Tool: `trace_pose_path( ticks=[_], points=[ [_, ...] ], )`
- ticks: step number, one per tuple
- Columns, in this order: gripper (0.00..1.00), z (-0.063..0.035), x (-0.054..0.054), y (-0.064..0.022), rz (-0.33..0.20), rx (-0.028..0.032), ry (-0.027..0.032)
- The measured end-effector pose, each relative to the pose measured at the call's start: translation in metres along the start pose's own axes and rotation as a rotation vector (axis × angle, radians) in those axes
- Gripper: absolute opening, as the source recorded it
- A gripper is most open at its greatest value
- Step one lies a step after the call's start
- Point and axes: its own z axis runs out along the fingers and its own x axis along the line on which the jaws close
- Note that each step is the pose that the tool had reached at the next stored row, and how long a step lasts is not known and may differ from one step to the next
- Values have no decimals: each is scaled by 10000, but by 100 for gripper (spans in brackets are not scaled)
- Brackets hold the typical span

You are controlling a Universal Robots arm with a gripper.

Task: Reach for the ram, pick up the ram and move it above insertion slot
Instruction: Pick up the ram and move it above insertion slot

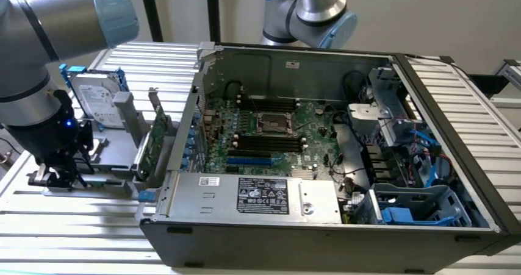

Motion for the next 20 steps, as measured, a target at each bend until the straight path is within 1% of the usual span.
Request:
trace_pose_path(
  ticks=[12, 20],
  points=[
    [36, 89, 1, -20, -261, -1, 9],
    [36, 120, 0, -33, -446, -2, 16]
  ],
)
